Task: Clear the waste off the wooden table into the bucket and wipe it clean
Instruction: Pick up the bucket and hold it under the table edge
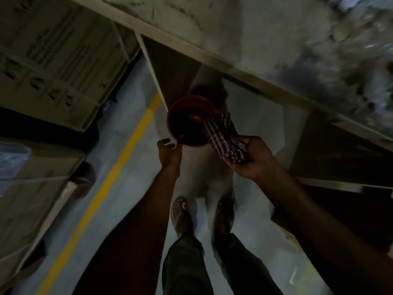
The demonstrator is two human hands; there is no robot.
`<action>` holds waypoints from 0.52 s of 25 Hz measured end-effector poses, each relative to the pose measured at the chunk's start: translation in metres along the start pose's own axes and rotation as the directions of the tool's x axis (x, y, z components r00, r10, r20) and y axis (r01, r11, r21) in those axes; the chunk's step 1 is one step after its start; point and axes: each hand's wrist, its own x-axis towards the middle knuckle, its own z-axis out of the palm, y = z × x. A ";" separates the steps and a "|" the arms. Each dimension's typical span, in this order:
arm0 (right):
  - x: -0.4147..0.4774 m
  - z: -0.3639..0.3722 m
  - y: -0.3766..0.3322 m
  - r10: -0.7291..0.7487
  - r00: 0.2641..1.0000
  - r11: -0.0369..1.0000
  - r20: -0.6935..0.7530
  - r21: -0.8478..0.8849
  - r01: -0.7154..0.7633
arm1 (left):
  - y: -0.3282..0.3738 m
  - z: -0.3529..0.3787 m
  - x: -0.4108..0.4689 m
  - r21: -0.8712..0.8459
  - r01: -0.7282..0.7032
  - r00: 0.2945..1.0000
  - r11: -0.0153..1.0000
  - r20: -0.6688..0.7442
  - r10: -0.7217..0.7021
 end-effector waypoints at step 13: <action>0.198 -0.019 0.031 -0.131 0.990 0.991 -0.061 -0.032 0.129 | -0.110 0.084 0.176 -0.039 0.106 0.989 0.994 0.108 -0.101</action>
